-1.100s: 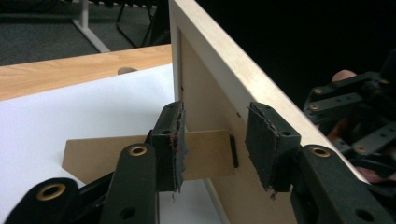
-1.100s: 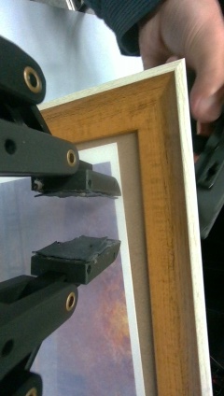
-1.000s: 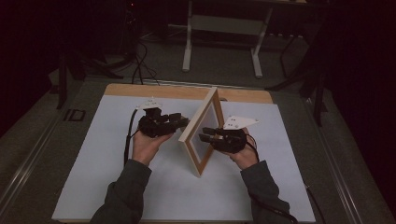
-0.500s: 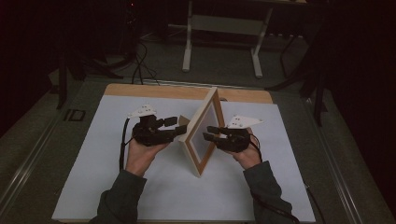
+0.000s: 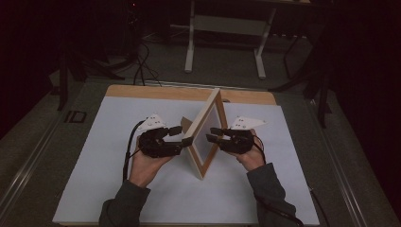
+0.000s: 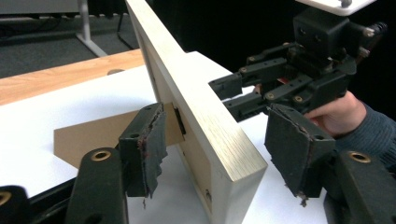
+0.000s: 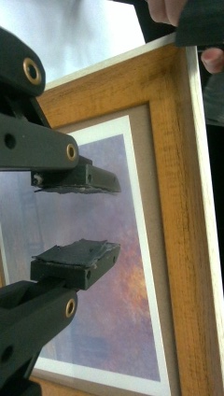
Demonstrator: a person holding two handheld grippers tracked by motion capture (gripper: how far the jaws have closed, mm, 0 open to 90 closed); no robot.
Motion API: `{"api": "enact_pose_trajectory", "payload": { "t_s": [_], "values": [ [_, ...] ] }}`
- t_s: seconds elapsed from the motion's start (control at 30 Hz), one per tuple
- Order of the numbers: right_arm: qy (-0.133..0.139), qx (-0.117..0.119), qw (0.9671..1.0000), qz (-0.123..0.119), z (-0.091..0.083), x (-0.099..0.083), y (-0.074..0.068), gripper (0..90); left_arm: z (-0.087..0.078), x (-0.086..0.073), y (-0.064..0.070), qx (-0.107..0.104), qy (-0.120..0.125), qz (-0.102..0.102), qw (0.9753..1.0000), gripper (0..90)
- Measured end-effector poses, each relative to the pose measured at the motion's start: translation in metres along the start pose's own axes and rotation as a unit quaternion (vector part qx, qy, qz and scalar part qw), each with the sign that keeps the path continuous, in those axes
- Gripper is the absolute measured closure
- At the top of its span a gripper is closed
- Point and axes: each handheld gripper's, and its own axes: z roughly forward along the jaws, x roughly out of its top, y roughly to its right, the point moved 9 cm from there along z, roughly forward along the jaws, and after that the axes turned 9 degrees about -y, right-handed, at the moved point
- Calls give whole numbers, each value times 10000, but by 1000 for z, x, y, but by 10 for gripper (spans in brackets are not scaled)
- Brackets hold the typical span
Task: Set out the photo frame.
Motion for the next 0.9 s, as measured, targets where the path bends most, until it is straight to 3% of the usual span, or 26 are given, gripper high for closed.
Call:
{"api": "enact_pose_trajectory", "payload": {
  "t_s": [0.13,0.2,0.3,0.5,0.67,0.9],
  "values": [
    [22,-35,10000,27,-1,0,3,640,3,-4,0,75,-108,68,9999,475],
    [19,-54,10000,50,-2,0,4,640,2,-4,3,-30,-88,60,9999,532],
    [28,-85,9999,65,-4,-1,7,639,2,-5,5,68,-94,100,9999,583],
    [58,-145,9998,137,-6,-1,11,639,6,-12,8,135,-261,-15,9996,576],
    [53,-142,9998,138,-4,-2,11,638,12,-19,9,228,-259,-70,9994,587],
    [-39,-175,9997,173,-1,-6,14,635,16,-24,12,532,-267,7,9982,610]
  ]
}}
